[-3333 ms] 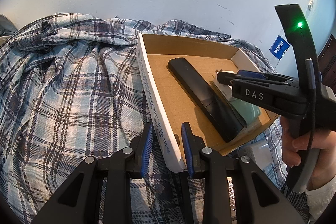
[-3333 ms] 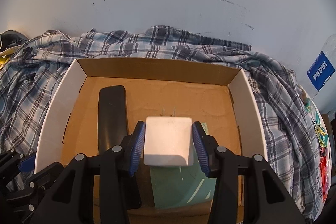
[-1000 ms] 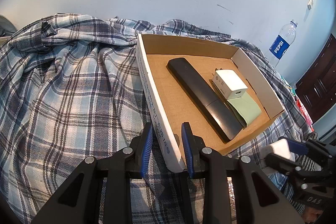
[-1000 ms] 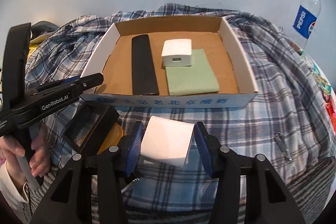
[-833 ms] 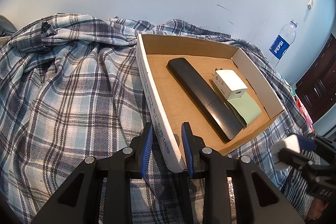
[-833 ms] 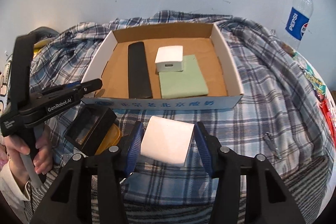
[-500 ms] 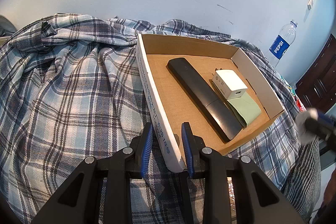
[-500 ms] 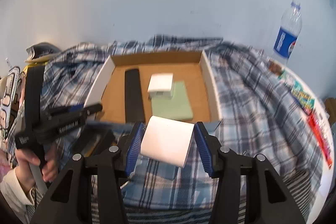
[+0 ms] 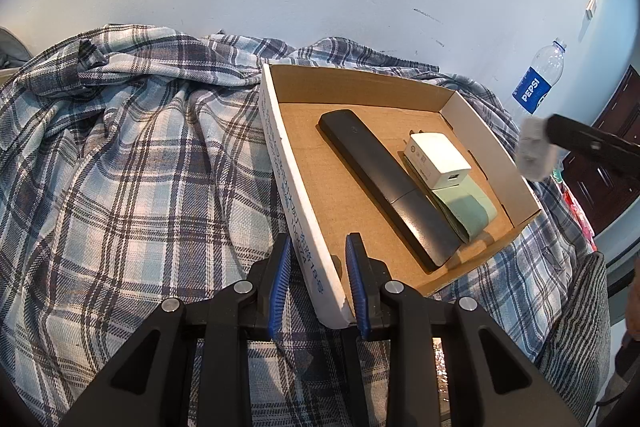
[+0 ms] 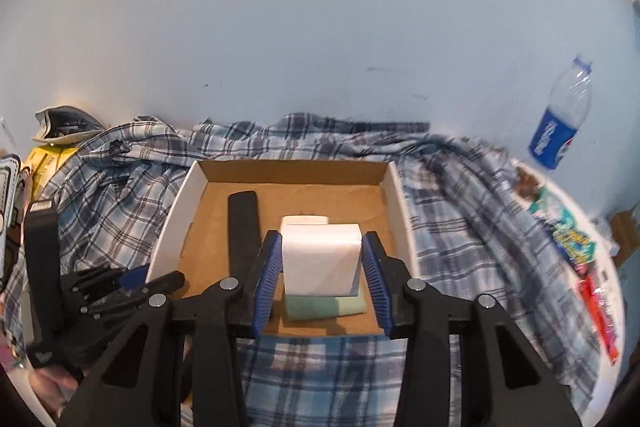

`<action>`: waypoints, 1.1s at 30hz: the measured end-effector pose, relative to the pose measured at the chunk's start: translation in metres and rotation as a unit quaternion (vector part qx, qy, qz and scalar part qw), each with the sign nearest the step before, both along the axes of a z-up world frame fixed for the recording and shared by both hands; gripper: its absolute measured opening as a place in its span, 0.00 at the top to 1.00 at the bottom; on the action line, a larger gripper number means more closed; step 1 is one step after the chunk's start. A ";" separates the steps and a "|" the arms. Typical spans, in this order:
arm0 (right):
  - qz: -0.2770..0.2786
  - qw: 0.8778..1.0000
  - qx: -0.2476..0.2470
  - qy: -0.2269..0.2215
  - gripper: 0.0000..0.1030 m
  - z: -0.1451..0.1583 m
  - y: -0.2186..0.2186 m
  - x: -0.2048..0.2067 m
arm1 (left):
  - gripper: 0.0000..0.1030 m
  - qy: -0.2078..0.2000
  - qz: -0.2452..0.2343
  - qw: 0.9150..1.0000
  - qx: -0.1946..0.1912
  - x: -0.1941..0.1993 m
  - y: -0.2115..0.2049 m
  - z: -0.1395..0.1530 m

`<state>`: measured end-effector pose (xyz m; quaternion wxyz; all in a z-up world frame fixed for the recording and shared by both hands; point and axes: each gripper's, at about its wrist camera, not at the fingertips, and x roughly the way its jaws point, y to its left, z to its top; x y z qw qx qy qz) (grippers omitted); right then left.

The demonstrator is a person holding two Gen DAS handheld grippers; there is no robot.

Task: Organize rigid objects
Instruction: 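Place the white charger block into the box next to the tile, then grasp the black rectangular block beside the box with the right gripper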

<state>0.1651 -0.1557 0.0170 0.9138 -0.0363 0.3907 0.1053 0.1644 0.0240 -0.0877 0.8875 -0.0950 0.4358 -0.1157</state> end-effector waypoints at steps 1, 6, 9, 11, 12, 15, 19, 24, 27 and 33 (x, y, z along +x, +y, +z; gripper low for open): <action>0.001 1.000 0.004 0.005 0.61 -0.003 0.002 0.004 | 0.72 0.000 0.000 1.000 0.000 0.000 0.000 0.000; 0.003 1.000 -0.006 0.022 0.61 -0.020 0.010 0.021 | 0.72 0.000 0.000 1.000 -0.001 0.000 -0.001 0.000; -0.002 0.999 -0.005 0.047 0.61 -0.034 0.008 0.029 | 0.72 0.000 0.000 1.000 -0.001 0.000 -0.001 0.000; -0.004 0.998 -0.001 0.060 0.61 -0.040 0.005 0.030 | 0.72 0.000 -0.001 1.000 -0.001 0.000 -0.001 0.000; -0.003 0.998 0.000 0.065 0.61 -0.043 0.004 0.030 | 0.72 0.000 0.000 1.000 -0.001 0.000 -0.001 0.000; -0.001 0.997 -0.012 0.070 0.61 -0.048 0.004 0.028 | 0.72 0.000 0.000 1.000 -0.001 0.000 -0.001 0.000; -0.002 0.997 -0.022 0.073 0.53 -0.049 0.003 0.028 | 0.72 0.000 -0.001 1.000 0.000 -0.001 -0.003 0.001; -0.009 0.999 -0.022 0.040 0.38 -0.028 -0.001 0.017 | 0.72 -0.001 -0.001 1.000 0.000 -0.002 -0.004 0.001; -0.002 1.000 -0.024 0.017 0.35 -0.012 -0.001 0.003 | 0.72 -0.001 -0.001 1.000 0.000 -0.002 -0.005 0.001; 0.019 1.000 -0.021 -0.011 0.32 0.006 0.002 -0.030 | 0.72 -0.001 -0.001 1.000 0.000 -0.002 -0.004 0.001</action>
